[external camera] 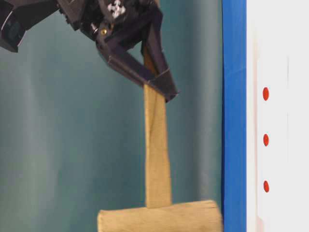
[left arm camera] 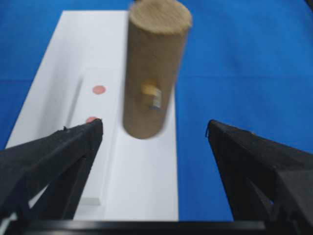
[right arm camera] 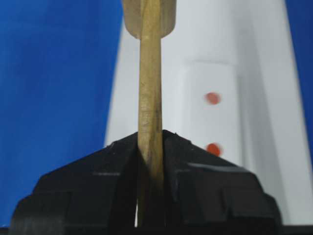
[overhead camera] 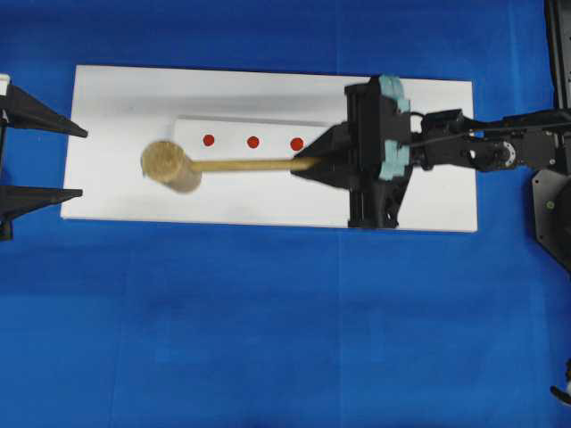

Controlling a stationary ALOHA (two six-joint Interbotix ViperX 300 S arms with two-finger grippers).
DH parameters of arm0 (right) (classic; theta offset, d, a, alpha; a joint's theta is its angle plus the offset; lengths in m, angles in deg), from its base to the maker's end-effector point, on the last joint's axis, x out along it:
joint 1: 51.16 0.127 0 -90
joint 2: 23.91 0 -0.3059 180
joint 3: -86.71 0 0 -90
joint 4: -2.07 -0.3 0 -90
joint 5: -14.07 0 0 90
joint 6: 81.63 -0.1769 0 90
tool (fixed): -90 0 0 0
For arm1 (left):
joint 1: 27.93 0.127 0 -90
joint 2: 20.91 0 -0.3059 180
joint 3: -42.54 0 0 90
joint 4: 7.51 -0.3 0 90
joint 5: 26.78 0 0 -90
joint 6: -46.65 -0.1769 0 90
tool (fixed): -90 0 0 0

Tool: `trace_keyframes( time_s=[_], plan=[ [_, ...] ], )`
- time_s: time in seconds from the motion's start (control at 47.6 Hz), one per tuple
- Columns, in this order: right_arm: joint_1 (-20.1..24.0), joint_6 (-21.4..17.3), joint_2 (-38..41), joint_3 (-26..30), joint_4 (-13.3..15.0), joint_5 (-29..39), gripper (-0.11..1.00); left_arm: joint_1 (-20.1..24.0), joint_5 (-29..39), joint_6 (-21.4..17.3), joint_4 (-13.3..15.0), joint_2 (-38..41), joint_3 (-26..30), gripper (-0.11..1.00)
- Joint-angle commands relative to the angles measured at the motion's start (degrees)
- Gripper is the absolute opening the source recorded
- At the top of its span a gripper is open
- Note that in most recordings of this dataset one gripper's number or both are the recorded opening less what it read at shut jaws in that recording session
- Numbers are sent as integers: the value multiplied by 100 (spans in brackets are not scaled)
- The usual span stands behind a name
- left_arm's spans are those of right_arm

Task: Hit the mark with a hammer.

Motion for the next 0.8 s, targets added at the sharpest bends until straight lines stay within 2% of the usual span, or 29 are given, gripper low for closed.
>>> trace_keyframes(
  time_s=[0.0,0.189,0.609,0.776],
  plan=[
    [-193,-9,-79,79,-18,-246,2,9,-26,0,9,79,62,91],
    [-519,18,-26,79,-9,-325,2,9,-26,9,9,79,53,91],
    [-527,26,53,35,9,-255,2,9,-26,-9,9,79,53,91],
    [-527,-26,563,-114,-18,-185,2,0,-26,0,9,79,53,91]
  ],
)
